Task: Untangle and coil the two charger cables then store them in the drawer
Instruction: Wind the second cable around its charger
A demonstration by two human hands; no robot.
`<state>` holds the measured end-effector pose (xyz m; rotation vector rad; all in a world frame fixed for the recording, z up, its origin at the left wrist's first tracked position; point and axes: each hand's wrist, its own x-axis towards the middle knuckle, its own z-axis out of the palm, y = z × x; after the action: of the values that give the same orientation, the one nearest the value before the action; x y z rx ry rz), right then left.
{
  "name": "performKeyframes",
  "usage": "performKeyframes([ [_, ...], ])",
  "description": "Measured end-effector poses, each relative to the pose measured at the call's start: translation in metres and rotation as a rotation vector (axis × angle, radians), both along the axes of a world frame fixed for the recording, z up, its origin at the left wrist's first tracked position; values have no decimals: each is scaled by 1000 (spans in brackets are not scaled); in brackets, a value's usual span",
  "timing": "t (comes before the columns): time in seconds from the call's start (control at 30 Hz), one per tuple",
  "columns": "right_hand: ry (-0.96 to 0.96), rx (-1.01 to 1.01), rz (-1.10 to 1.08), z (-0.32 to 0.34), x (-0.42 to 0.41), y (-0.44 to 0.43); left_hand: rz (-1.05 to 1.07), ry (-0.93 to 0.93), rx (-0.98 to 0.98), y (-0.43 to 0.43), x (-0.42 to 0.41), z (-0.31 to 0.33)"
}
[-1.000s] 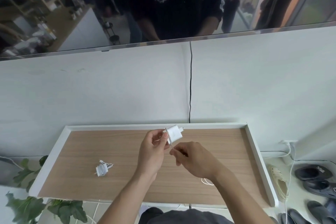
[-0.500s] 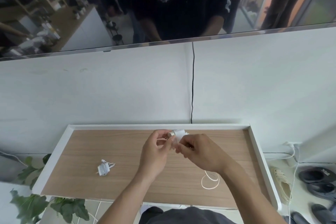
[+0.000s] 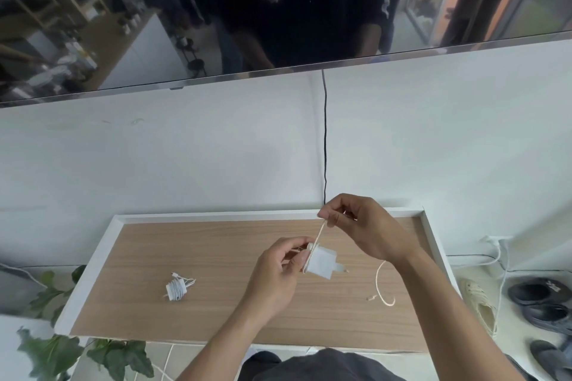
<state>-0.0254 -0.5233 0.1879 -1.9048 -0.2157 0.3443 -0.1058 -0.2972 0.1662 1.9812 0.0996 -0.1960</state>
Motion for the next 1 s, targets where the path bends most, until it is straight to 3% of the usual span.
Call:
performKeyframes([
  [0.3,97,58,-91,-20,-3,12,-117,-100,157,-12,-8,3],
  [0.43,144,60,-79,-25,-6,14,-126,-61,84,-16,-9,6],
  [0.8,361,-34,-44,-43,-15,8,117,136,-182,-14,1,-11],
  [1.0,272,-156,18,-42,-20,15,224,160,-244,-17,8,-16],
])
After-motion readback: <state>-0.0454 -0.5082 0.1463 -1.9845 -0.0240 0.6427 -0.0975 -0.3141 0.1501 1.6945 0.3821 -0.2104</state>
